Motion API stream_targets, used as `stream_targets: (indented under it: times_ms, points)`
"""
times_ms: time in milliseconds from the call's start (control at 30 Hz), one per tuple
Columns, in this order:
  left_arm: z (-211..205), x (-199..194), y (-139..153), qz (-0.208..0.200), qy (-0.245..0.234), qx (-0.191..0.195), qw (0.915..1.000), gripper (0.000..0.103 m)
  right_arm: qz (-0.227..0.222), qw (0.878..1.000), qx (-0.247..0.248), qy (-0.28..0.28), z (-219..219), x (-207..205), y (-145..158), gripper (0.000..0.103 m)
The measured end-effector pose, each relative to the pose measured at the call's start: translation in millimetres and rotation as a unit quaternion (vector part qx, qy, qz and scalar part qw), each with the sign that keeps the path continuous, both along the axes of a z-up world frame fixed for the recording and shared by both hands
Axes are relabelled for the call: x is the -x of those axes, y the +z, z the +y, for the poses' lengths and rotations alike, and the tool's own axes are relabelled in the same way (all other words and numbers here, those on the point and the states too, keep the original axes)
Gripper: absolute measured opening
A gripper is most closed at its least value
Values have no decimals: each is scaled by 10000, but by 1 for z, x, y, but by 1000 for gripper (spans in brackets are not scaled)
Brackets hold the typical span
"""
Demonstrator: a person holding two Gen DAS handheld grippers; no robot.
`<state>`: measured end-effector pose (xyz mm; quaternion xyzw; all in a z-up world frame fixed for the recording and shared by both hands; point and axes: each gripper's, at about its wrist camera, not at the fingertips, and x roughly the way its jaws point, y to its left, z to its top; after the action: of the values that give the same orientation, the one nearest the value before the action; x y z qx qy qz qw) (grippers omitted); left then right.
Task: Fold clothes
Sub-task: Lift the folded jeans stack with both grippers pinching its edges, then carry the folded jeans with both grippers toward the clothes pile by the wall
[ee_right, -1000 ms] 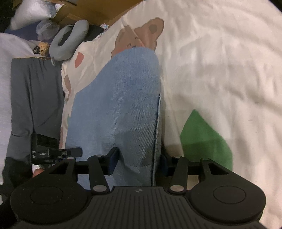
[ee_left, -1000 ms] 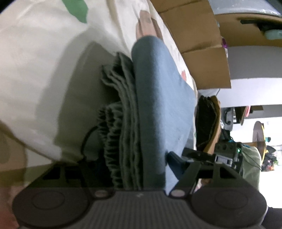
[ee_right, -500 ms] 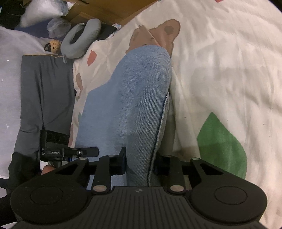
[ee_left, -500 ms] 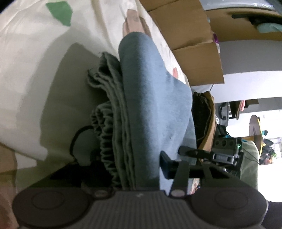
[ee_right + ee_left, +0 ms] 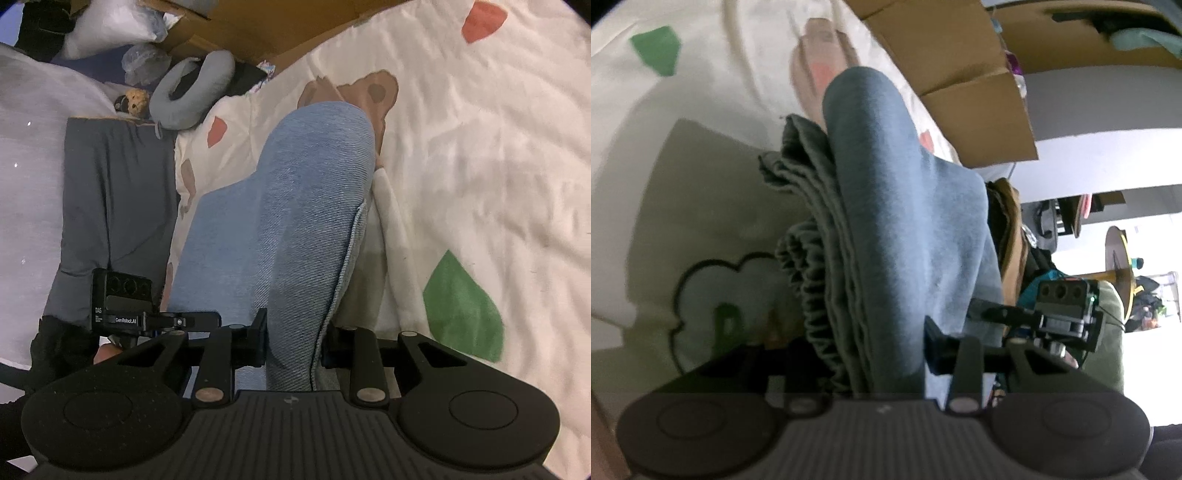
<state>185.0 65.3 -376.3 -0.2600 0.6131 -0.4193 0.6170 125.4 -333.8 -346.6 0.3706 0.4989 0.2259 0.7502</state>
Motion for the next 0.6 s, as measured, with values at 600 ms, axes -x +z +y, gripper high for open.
stream_targets:
  times_ms: [600]
  points:
    - [-39,-3,65,-186,-162,53,9997,42,-464,9979,-5,-450,-37,22,66,28]
